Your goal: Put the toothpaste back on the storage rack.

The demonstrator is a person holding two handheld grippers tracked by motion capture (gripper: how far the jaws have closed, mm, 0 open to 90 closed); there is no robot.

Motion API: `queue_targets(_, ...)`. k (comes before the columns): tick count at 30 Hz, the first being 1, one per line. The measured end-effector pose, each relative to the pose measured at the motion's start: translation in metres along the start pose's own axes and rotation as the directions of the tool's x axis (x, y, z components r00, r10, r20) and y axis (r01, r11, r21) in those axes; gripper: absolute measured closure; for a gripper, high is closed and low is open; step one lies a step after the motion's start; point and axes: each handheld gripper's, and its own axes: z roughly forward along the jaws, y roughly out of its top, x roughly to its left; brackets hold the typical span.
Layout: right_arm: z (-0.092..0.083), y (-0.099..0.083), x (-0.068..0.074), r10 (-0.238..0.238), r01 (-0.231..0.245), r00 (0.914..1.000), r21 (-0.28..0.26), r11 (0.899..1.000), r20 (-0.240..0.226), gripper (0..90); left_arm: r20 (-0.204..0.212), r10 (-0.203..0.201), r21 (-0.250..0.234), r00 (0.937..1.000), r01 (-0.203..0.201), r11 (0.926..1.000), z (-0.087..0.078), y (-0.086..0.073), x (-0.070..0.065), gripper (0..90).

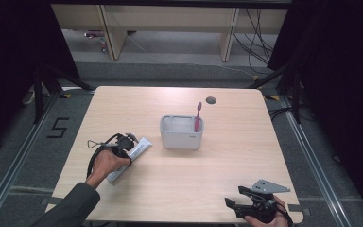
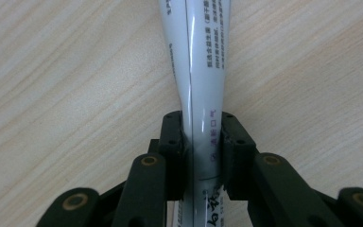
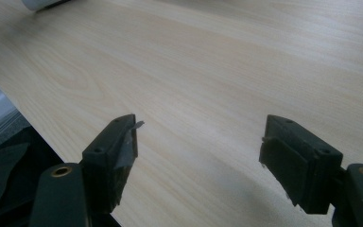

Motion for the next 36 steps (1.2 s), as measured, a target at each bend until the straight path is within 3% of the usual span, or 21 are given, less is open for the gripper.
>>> queue_targets(2,0.000,0.000,0.000,0.000,0.000,1.0000,-0.001,1.000,-0.001,28.0,-0.002,-0.009,-0.002,1.0000,0.009,1.0000,0.000,0.000,-0.001,74.1)
queue_targets(3,-0.001,0.000,0.000,-0.003,0.003,1.0000,0.007,1.000,0.009,28.0,-0.006,0.012,-0.003,0.9999,-0.012,0.9999,0.000,0.000,0.000,74.3)
queue_targets(5,-0.001,0.000,0.000,-0.004,0.004,0.9999,0.009,1.000,0.009,28.0,0.000,0.018,0.001,0.9998,-0.018,0.9998,-0.001,0.000,0.001,74.5)
queue_targets(6,-0.001,0.000,-0.001,-0.001,0.001,1.0000,0.010,1.000,0.008,28.0,0.011,-0.015,-0.001,0.9998,0.015,0.9999,-0.002,-0.001,-0.001,74.6)
queue_targets(7,-0.001,0.000,-0.001,0.004,-0.004,0.9999,0.010,1.000,0.011,28.0,0.006,0.018,-0.005,0.9998,-0.018,0.9998,-0.003,-0.001,0.001,74.8)
queue_targets(8,0.000,0.000,-0.001,0.017,-0.017,0.9998,0.010,1.000,-0.008,28.0,0.008,0.017,-0.016,0.9998,-0.017,0.9997,-0.003,-0.002,0.001,74.8)
queue_targets(14,0.000,-0.001,-0.002,0.008,-0.008,1.0000,0.001,1.000,0.000,28.0,0.038,-0.008,-0.089,0.9992,0.011,0.9960,-0.014,-0.005,0.005,75.0)
queue_targets(15,0.000,-0.001,-0.001,0.014,-0.014,0.9999,0.003,1.000,0.001,28.0,0.040,-0.015,-0.106,0.9991,0.019,0.9942,-0.016,-0.005,0.006,75.0)
queue_targets(16,0.000,-0.001,0.001,0.057,-0.057,0.9983,0.014,0.998,-0.009,28.0,0.045,-0.018,-0.115,0.9988,0.023,0.9931,-0.018,-0.006,0.006,75.1)
queue_targets(18,0.000,-0.001,0.001,0.047,-0.047,0.9989,0.010,0.999,-0.006,28.0,0.054,-0.019,-0.141,0.9983,0.027,0.9897,-0.022,-0.007,0.009,75.1)
queue_targets(22,0.001,-0.002,0.001,0.058,-0.058,0.9981,0.005,0.998,-0.021,28.0,0.094,-0.050,-0.210,0.9943,0.069,0.9752,-0.031,-0.009,0.011,75.1)
queue_targets(23,0.000,-0.001,0.000,0.043,-0.043,0.9991,0.014,0.999,0.000,28.0,0.108,-0.051,-0.239,0.9929,0.076,0.9680,-0.035,-0.009,0.013,75.1)
queue_targets(25,0.000,-0.001,0.000,0.037,-0.037,0.9993,0.012,0.999,0.000,28.0,0.121,-0.060,-0.256,0.9908,0.090,0.9624,-0.038,-0.009,0.013,75.1)
queue_targets(30,0.000,-0.001,-0.001,0.034,-0.034,0.9994,0.007,0.999,0.001,28.0,0.149,-0.066,-0.335,0.9867,0.113,0.9353,-0.051,-0.006,0.013,75.1)
queue_targets(32,0.000,-0.001,-0.002,0.011,-0.011,0.9999,0.000,1.000,0.005,28.0,0.172,-0.073,-0.376,0.9824,0.134,0.9167,-0.057,-0.004,0.012,75.2)
queue_targets(33,0.000,-0.001,-0.001,0.032,-0.032,0.9995,0.000,0.999,0.002,28.0,0.178,-0.079,-0.391,0.9809,0.145,0.9089,-0.058,-0.004,0.012,75.2)
queue_targets(35,0.000,-0.001,0.000,0.041,-0.041,0.9991,0.004,0.999,-0.001,28.0,0.180,-0.080,-0.408,0.9804,0.149,0.9010,-0.062,-0.002,0.011,75.2)
queue_targets(36,0.000,-0.001,-0.001,0.035,-0.035,0.9994,0.000,0.999,0.002,28.0,0.179,-0.076,-0.409,0.9809,0.144,0.9009,-0.064,-0.002,0.012,75.2)
